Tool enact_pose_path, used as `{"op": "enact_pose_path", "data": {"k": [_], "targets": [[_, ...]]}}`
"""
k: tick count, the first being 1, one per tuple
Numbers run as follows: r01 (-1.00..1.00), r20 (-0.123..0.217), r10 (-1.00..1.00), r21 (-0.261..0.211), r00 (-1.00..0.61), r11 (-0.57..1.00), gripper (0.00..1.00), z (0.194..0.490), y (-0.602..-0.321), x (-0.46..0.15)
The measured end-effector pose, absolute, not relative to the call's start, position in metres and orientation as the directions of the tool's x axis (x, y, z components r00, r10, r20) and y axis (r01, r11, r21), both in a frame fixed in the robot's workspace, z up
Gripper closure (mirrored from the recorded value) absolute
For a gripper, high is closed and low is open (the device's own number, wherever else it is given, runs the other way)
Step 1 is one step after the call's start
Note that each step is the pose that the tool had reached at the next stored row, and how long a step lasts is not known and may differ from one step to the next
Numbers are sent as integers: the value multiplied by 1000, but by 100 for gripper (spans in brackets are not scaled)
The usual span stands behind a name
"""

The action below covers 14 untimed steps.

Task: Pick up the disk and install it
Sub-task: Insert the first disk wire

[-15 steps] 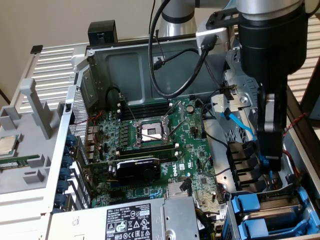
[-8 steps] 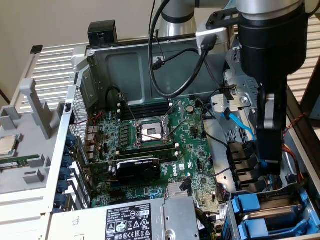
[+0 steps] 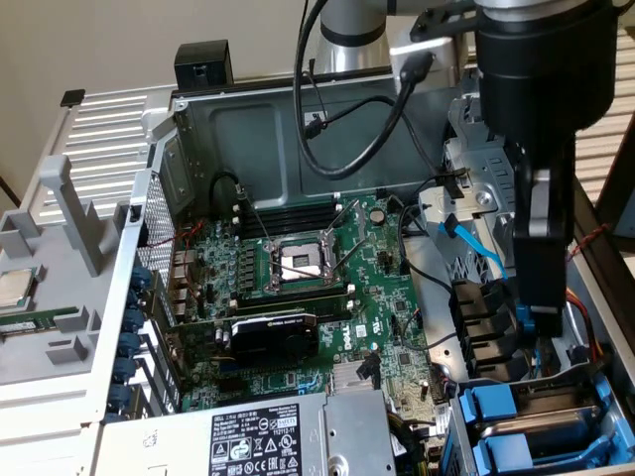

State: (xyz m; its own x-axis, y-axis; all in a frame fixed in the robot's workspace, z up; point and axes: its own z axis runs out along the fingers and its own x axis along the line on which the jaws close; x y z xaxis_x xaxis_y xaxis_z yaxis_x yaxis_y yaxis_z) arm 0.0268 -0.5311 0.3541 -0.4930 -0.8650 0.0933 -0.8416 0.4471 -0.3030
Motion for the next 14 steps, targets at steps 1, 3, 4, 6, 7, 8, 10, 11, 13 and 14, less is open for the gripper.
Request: {"op": "enact_pose_path", "data": {"k": [1, 3, 4, 6, 7, 8, 10, 11, 13, 14], "targets": [[-841, 93, -865, -303, -493, 447, 45, 358, -531, 27], [-841, 93, -864, -303, -494, 448, 45, 367, -531, 27], [-841, 93, -864, -303, -494, 448, 45, 372, -531, 27], [-841, 93, -864, -303, -495, 449, 45, 381, -532, 27], [-841, 93, -864, -303, -495, 449, 45, 385, -532, 27], [-841, 93, -864, -303, -495, 449, 45, 390, -532, 28], [-840, 93, -864, -303, -495, 449, 45, 399, -534, 29], [-840, 93, -864, -303, -495, 449, 45, 404, -535, 30], [-841, 93, -864, -303, -495, 449, 45, 413, -537, 31], [-841, 93, -864, -303, -495, 449, 45, 417, -538, 32]]}}
